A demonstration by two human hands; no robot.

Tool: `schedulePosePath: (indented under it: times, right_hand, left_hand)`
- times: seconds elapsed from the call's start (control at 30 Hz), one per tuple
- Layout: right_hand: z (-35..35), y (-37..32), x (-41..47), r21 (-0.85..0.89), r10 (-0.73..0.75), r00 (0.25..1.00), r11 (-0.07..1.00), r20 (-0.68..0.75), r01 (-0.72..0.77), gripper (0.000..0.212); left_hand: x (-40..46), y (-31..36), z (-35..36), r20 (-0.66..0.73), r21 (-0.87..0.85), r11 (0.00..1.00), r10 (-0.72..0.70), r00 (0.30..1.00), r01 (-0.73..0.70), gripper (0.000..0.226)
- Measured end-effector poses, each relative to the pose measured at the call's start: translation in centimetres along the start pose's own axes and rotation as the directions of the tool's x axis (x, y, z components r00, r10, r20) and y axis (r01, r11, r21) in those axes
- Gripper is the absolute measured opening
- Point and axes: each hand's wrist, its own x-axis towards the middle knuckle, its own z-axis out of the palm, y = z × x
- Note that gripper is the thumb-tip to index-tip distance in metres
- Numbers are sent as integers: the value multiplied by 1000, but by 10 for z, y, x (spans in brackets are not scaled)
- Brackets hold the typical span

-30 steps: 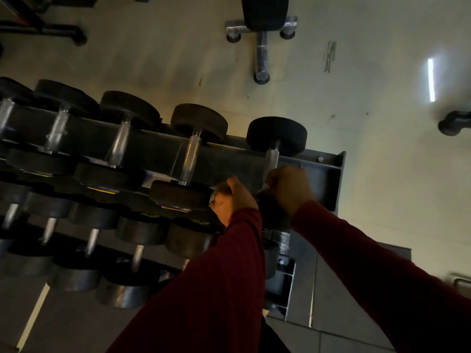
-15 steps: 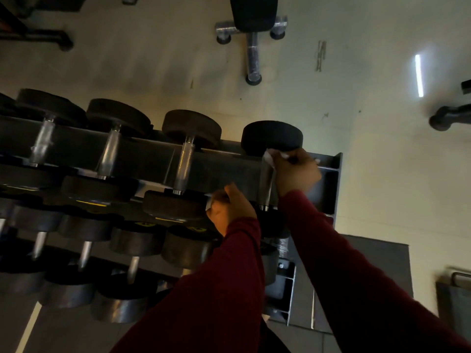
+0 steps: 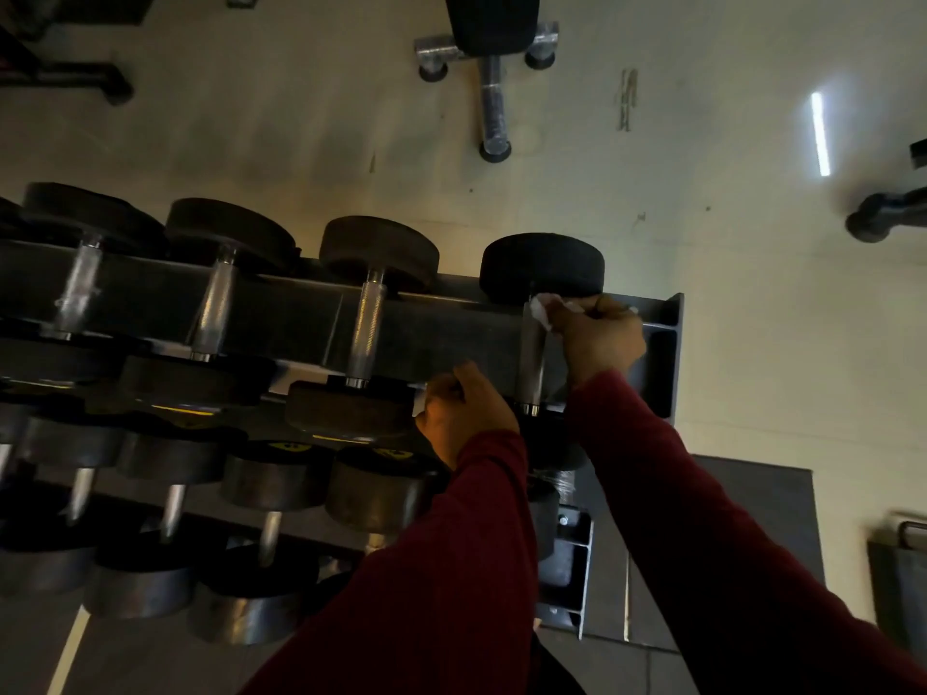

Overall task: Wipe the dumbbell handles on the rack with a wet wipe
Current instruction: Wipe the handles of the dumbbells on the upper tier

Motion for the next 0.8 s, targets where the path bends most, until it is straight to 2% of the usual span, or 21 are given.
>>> schedulePosePath:
  times: [0.03, 0.1, 0.17, 0.2, 0.23, 0.27, 0.33, 0.37, 0.4, 0.43, 0.47, 0.5, 0.57, 0.63, 0.7, 0.73, 0.8]
  right_hand:
    - [2, 2, 1, 20, 3, 1000, 1000, -3, -3, 22]
    - [3, 8, 10, 114, 91, 992, 988, 88, -101, 24]
    - [-1, 13, 19, 77, 139, 952, 983, 273, -166, 36]
    - [-4, 12, 24, 102, 140, 940, 978, 312, -180, 39]
    - [-5, 14, 27, 29, 96, 940, 993, 327, -111, 38]
    - [-5, 10, 24, 30, 81, 945, 995, 315, -95, 34]
    - [-4, 1, 3, 54, 5, 981, 998, 192, -16, 11]
    - [-2, -3, -4, 64, -8, 999, 998, 44, 5, 7]
    - [1, -5, -9, 15, -79, 996, 997, -47, 80, 14]
    - [5, -6, -14, -108, -206, 976, 974, -72, 198, 15]
    - [8, -9, -21, -237, -338, 941, 916, -25, 323, 12]
    - [11, -12, -26, -366, -472, 879, 810, 58, 459, 8]
    - [13, -13, -25, -533, -641, 739, 559, 206, 635, 7]
    - [13, -10, -21, -601, -672, 660, 386, 336, 700, 7]
    - [12, -4, -20, -597, -653, 576, 228, 492, 769, 9]
    - [11, -1, -19, -587, -632, 549, 178, 547, 790, 13]
    - [8, 1, -17, -554, -605, 523, 157, 600, 818, 17]
  left_hand:
    - [-1, 1, 0, 1, 7, 1000, 7, 1000, -7, 36]
    - [-2, 2, 0, -3, 20, 1000, 18, 1000, -18, 42]
    - [-3, 4, 0, -12, 17, 1000, 19, 1000, -19, 41]
    - [-3, 4, 0, -9, 10, 1000, 13, 1000, -13, 36]
    - [-3, 4, -1, -3, 8, 1000, 8, 1000, -8, 30]
    - [-3, 4, -1, 1, 12, 1000, 9, 1000, -9, 27]
    - [-4, 3, -1, 9, 41, 999, 17, 1000, -18, 25]
    - [-4, 3, -1, 12, 51, 999, 17, 1000, -17, 24]
    - [-4, 3, -1, 15, 52, 999, 8, 1000, -9, 21]
    - [-3, 3, -1, 16, 48, 999, -4, 1000, 3, 19]
    - [-3, 4, -2, 19, 45, 999, -12, 1000, 11, 18]
    - [-2, 3, -2, 20, 49, 999, -12, 1000, 11, 17]
    - [-1, 2, -2, 17, 45, 999, 2, 1000, -3, 21]
    - [-2, 3, -3, 3, 40, 999, 6, 1000, -6, 36]
    - [-3, 4, -3, -4, 50, 999, 21, 1000, -20, 41]
    - [-3, 4, -4, -10, 44, 999, 20, 1000, -20, 40]
    - [-4, 5, -3, -1, 38, 999, -1, 1000, 1, 29]
